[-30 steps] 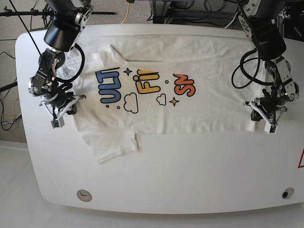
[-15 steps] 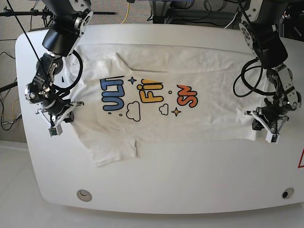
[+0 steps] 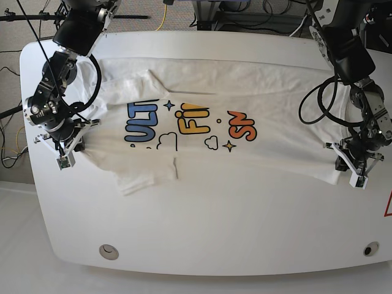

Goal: Fold the T-shirt properly
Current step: 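Lift the side edges and fold them over toward the shoulder edge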

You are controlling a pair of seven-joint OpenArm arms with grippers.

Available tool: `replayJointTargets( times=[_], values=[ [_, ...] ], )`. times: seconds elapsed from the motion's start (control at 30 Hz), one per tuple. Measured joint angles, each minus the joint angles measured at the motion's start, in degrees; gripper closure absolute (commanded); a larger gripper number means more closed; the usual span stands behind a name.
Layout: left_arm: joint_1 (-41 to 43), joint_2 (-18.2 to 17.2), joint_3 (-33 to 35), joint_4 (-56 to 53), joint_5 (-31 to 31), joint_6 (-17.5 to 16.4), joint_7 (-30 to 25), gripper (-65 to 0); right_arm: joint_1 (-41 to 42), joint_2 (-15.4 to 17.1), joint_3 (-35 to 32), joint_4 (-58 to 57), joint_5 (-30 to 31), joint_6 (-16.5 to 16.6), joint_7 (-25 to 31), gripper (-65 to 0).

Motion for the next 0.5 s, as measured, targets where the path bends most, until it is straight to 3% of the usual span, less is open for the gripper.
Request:
replayJointTargets(
  times=[0.5],
  values=[
    [5.88, -0.31, -0.02, 13.68, -0.61, -0.37, 8.22, -0.6, -7.32, -0.28, 0.0, 12.2, 0.46, 0.17, -4.72, 0.0]
  ],
)
